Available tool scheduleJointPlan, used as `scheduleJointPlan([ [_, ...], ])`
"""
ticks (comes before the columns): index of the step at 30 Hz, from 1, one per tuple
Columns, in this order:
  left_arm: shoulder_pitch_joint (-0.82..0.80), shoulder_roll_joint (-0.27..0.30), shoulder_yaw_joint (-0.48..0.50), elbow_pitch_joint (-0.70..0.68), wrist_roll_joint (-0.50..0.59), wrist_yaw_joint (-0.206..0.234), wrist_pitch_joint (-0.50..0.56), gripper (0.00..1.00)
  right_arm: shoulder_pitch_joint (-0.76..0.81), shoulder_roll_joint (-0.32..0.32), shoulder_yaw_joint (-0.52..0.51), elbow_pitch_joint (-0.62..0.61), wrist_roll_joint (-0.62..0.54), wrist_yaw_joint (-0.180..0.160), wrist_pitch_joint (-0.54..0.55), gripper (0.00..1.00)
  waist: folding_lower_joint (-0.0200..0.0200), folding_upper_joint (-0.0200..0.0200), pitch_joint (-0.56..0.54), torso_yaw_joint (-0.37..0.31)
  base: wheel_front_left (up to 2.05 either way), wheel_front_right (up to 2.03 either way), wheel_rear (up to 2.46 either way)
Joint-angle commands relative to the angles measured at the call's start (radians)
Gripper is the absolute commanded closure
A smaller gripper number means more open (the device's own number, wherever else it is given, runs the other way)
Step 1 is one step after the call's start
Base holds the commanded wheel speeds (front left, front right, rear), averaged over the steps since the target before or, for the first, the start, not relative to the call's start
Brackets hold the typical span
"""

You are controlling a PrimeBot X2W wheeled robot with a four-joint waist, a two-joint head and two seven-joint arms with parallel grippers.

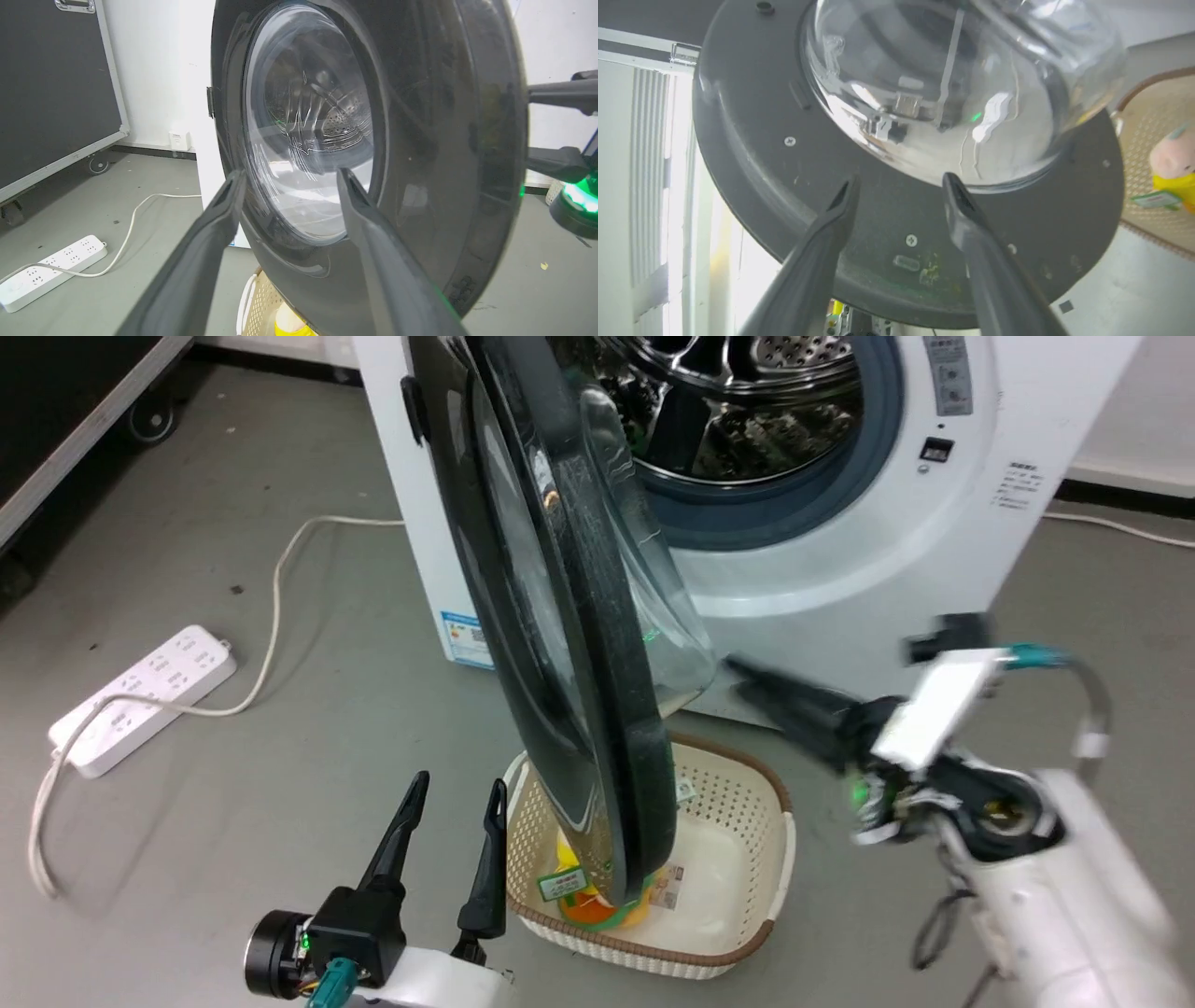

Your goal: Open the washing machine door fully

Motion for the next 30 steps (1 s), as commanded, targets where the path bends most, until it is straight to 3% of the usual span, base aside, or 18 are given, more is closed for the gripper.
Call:
scheduleJointPlan([
  [1, 0.015, 0.002, 0.003, 0.005, -0.006, 0.0, -0.005, 0.0, 0.037, -0.036, -0.02, -0.033, -0.034, 0.001, -0.058, 0.0, 0.0, 0.0, -0.013, -0.014, 0.0, 0.0, 0.0],
  [4, 0.015, 0.002, 0.011, 0.01, -0.015, 0.002, -0.005, 0.0, 0.079, -0.09, -0.06, -0.134, -0.136, 0.001, -0.232, 0.0, 0.0, 0.0, -0.032, -0.037, 0.0, 0.0, 0.0],
  [10, 0.025, 0.002, 0.05, 0.02, -0.025, -0.009, -0.005, 0.0, 0.203, -0.226, -0.021, -0.342, -0.508, 0.001, -0.633, 0.0, 0.0, 0.0, -0.072, -0.094, 0.0, 0.0, 0.0],
  [16, 0.048, 0.002, 0.091, 0.02, -0.028, -0.024, -0.005, 0.0, 0.336, -0.305, -0.017, -0.416, -0.86, 0.001, -0.905, 0.0, 0.0, 0.0, -0.1, -0.15, 0.0, 0.0, 0.0],
  [19, 0.06, 0.002, 0.105, 0.025, -0.032, -0.036, -0.005, 0.0, 0.41, -0.28, -0.063, -0.445, -1.025, 0.001, -0.949, 0.0, 0.0, 0.0, -0.107, -0.171, 0.0, 0.0, 0.0],
  [20, 0.067, 0.002, 0.111, 0.036, -0.037, -0.052, -0.005, 0.0, 0.497, -0.219, -0.126, -0.487, -1.179, 0.001, -0.963, 0.0, 0.0, 0.0, -0.109, -0.183, 0.0, 0.0, 0.0],
  [24, 0.071, 0.002, 0.11, 0.055, -0.043, -0.066, -0.005, 0.0, 0.606, -0.11, -0.2, -0.542, -1.328, 0.001, -0.966, 0.0, 0.0, 0.0, -0.111, -0.191, 0.0, 0.0, 0.0],
  [25, 0.074, 0.002, 0.107, 0.07, -0.038, -0.072, -0.005, 0.0, 0.669, -0.046, -0.222, -0.552, -1.393, 0.001, -0.967, 0.0, 0.0, 0.0, -0.112, -0.194, 0.0, 0.0, 0.0],
  [30, 0.077, 0.002, 0.108, 0.089, -0.025, -0.064, -0.005, 0.0, 0.703, -0.003, -0.23, -0.559, -1.438, 0.001, -0.967, 0.0, 0.0, 0.0, -0.113, -0.198, 0.0, 0.0, 0.0],
])
